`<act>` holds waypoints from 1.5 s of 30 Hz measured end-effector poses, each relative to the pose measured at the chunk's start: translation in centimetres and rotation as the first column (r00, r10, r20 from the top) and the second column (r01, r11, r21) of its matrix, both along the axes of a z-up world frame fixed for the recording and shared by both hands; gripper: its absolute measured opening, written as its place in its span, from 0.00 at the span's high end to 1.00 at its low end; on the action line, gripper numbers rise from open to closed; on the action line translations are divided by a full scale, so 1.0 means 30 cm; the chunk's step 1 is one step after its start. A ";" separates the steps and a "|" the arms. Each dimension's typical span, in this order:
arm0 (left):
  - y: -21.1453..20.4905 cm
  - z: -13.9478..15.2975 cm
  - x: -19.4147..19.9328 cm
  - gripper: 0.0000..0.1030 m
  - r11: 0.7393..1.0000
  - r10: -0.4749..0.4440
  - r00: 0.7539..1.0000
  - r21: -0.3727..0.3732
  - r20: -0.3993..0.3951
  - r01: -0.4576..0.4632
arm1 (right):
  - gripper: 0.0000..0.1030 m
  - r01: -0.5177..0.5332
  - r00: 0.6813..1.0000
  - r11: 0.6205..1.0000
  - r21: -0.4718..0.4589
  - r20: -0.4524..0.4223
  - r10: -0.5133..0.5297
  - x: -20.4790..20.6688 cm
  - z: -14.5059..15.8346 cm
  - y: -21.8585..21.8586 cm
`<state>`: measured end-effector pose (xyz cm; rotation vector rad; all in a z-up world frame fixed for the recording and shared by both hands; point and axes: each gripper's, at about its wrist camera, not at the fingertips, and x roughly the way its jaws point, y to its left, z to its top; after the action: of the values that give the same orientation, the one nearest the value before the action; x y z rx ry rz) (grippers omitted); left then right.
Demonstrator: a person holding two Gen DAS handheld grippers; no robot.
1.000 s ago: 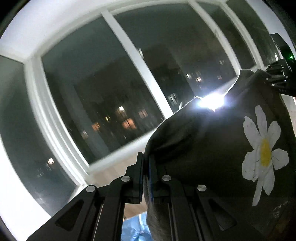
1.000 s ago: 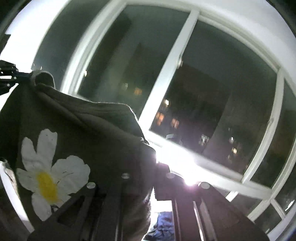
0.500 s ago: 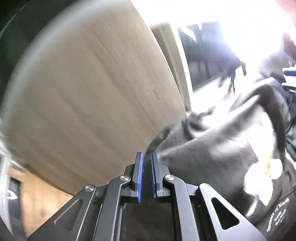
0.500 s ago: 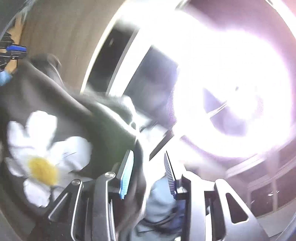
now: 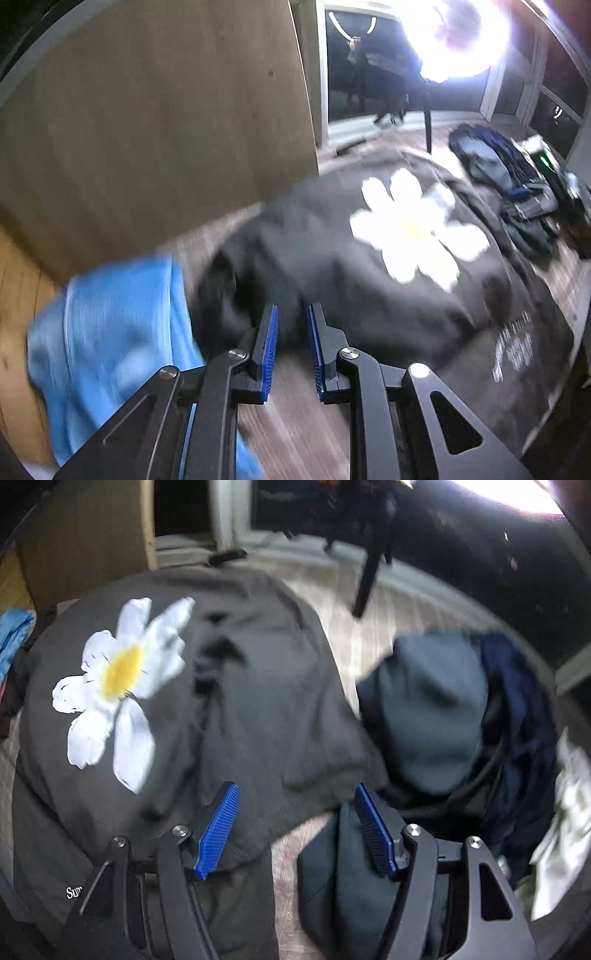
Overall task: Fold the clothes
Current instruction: 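Lay the sweatshirt down on the blanket with both grippers, daisy side up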
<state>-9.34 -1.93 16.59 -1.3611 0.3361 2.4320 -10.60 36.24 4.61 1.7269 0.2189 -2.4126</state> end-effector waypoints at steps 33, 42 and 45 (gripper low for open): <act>0.099 -0.124 0.751 0.83 0.907 0.410 0.897 0.032 0.163 -0.420 | 0.81 0.040 0.955 0.972 0.231 -0.295 0.031 -0.345 0.281 0.326; 0.075 -0.136 0.847 0.74 0.931 0.351 0.911 0.018 0.217 -0.363 | 0.44 -0.154 0.950 0.988 -0.006 -0.277 0.146 0.037 0.259 0.316; 0.081 -0.174 0.866 0.71 0.949 0.292 0.923 0.044 0.249 -0.312 | 0.44 -0.217 0.961 0.968 -0.122 -0.202 0.190 0.279 0.206 0.290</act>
<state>16.63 0.51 11.36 -1.7577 -0.0408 2.4443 -2.24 44.93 10.80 1.3450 0.2285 -2.3749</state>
